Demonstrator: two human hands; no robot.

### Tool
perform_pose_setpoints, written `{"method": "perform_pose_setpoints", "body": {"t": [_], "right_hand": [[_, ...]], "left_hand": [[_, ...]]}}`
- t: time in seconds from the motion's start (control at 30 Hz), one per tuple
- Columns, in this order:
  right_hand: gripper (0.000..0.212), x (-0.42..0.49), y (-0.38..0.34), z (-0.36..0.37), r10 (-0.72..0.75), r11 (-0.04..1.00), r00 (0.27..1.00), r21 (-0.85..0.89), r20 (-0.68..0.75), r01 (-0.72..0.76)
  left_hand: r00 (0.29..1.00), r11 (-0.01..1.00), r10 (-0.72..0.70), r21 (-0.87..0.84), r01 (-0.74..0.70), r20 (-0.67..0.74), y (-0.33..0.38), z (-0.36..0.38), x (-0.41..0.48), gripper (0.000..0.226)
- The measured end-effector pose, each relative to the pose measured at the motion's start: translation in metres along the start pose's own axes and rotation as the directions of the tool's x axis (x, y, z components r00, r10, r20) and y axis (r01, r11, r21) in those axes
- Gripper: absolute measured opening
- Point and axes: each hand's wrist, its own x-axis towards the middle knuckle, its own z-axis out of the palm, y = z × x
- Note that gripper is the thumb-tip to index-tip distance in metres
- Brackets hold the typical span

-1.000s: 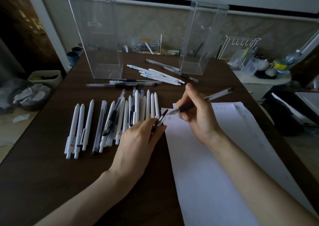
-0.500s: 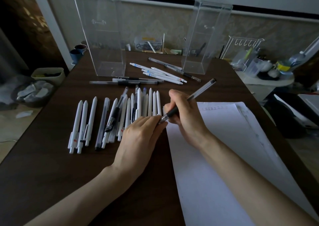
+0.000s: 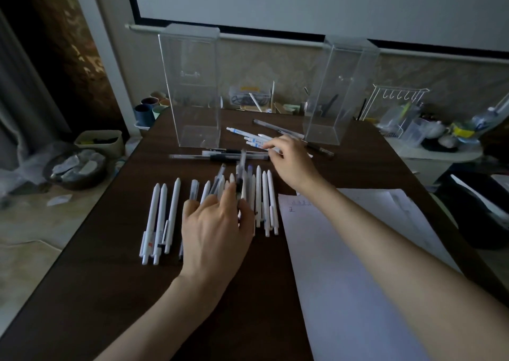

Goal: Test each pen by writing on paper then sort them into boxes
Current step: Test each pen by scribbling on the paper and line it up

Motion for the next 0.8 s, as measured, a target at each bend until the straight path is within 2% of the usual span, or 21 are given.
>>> {"method": "perform_pose_setpoints", "body": {"t": [0.1,0.17,0.27,0.37,0.47,0.53,0.67,0.73,0.8], "right_hand": [[0.023,0.013,0.000,0.010,-0.055,0.975,0.995,-0.209,0.086,0.072],[0.022,0.015,-0.002,0.014,-0.032,0.954,0.992,-0.293,0.119,0.066],[0.018,0.015,-0.004,0.017,0.028,0.946,0.991,-0.324,0.128,0.016],[0.013,0.011,-0.005,0.013,0.013,0.952,0.997,-0.307,0.074,0.010],[0.011,-0.005,-0.006,-0.003,-0.038,0.979,0.999,-0.200,-0.017,0.034],[0.011,-0.025,-0.008,-0.021,-0.058,0.994,0.998,-0.096,-0.020,0.056],[0.008,-0.072,-0.007,-0.060,-0.029,0.989,0.985,0.150,0.171,0.003],[0.011,-0.091,-0.006,-0.074,0.001,0.939,0.978,0.335,0.210,-0.073],[0.008,-0.105,-0.009,-0.081,0.047,0.802,0.980,0.577,0.195,-0.153]], "left_hand": [[0.999,0.995,-0.031,0.096,0.027,0.045,-0.001,0.002,-0.001,0.021],[0.996,0.990,-0.055,0.130,0.047,0.064,-0.003,0.003,0.000,0.020],[0.996,0.983,-0.056,0.179,0.044,0.063,-0.005,0.002,0.002,0.027],[0.992,0.973,-0.068,0.225,0.043,0.103,-0.006,-0.001,0.004,0.034],[0.998,0.988,-0.016,0.153,0.006,0.064,-0.008,-0.003,0.006,0.030],[0.999,0.992,0.038,0.117,-0.041,0.029,-0.009,0.001,0.005,0.028],[0.989,0.978,0.149,0.147,-0.150,0.015,-0.007,0.010,0.003,0.050],[0.981,0.971,0.193,0.138,-0.194,0.021,-0.006,0.012,0.004,0.045],[0.965,0.962,0.259,0.074,-0.261,0.035,-0.003,0.013,0.004,0.034]]}}
